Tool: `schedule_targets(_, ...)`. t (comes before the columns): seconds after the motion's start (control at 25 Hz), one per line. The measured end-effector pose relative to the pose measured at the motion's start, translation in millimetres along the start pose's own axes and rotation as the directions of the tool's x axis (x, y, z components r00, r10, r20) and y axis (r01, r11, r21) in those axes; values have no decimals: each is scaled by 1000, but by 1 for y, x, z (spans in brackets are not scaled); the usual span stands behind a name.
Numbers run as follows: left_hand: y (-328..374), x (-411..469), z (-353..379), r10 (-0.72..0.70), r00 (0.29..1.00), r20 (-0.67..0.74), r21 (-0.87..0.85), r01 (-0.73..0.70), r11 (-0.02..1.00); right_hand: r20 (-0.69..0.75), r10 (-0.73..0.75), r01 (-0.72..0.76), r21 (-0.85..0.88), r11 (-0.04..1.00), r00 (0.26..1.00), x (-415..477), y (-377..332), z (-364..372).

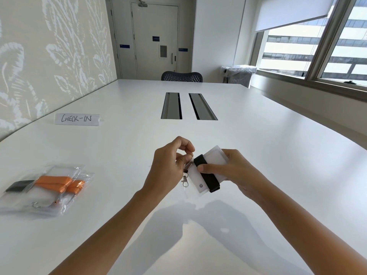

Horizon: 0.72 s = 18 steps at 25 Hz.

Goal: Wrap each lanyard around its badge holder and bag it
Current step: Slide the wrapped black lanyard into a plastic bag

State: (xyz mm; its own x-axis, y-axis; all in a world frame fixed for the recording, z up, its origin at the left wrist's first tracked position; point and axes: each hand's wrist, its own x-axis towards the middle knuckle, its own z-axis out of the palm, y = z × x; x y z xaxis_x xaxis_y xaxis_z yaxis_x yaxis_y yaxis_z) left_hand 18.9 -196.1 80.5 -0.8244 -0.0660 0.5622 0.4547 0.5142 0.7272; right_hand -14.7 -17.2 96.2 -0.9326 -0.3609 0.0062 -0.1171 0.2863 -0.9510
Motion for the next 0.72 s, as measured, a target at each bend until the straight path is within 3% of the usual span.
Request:
schedule_targets(0.2,2,2,1,49,999,17,15,-49,999,164,44,-83,236,968,985,0,3,-1)
schedule_targets(0.48,4,5,1,172,980,-101,96,-162,982,106,41,-76,347,935,994,0,4,5)
schedule_targets(0.72,7,-10,15,196,937,-288,274,-116,955,-36,25,-8,406,914,999,0,-2,2)
